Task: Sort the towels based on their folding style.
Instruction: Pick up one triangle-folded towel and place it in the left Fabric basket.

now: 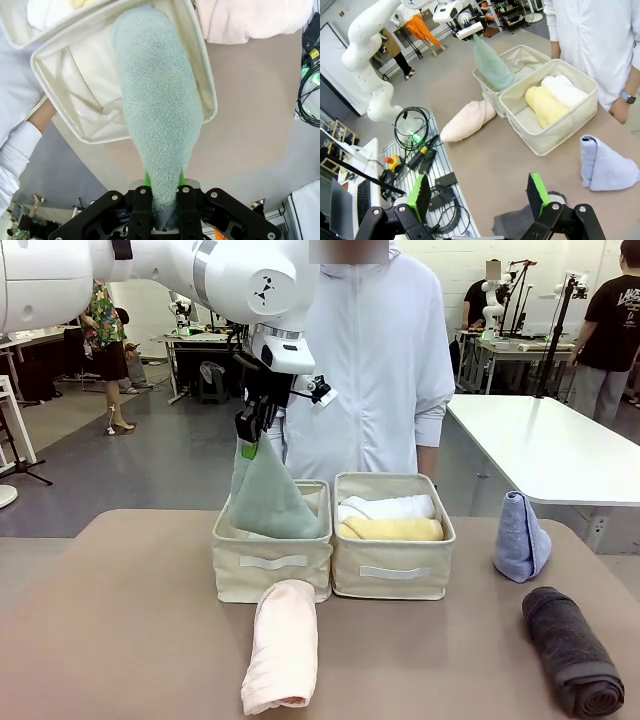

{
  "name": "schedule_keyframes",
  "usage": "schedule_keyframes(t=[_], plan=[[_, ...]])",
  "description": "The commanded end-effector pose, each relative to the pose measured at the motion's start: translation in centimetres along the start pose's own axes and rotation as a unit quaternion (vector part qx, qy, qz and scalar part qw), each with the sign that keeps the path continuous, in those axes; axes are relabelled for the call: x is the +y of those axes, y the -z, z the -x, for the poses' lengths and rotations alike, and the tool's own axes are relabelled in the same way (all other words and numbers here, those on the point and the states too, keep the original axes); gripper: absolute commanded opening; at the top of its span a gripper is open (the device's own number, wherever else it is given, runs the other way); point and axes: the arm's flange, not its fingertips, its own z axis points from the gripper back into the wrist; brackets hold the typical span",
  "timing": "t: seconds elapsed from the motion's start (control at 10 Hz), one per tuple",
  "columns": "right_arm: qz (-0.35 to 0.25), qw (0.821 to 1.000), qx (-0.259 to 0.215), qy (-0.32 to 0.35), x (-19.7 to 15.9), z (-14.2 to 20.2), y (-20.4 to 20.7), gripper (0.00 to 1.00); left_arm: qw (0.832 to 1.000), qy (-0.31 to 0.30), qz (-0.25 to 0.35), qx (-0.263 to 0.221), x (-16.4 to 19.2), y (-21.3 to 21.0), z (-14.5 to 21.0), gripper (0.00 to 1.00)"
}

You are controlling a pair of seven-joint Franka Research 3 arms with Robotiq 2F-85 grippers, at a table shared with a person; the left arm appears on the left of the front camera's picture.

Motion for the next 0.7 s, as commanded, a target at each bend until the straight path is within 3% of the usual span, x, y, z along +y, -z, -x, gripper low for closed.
schedule_keyframes(t=[0.0,0.6], plan=[[-0.008,1.000,-0.012,-0.008,-0.1,-0.3,0.0,1.00,1.000,0.009,0.015,0.002,1.0,1.6,-0.6,0.15],[-0.008,1.000,-0.012,-0.008,-0.1,-0.3,0.0,1.00,0.997,0.031,0.064,0.024,4.6,7.7,-2.4,0.15]])
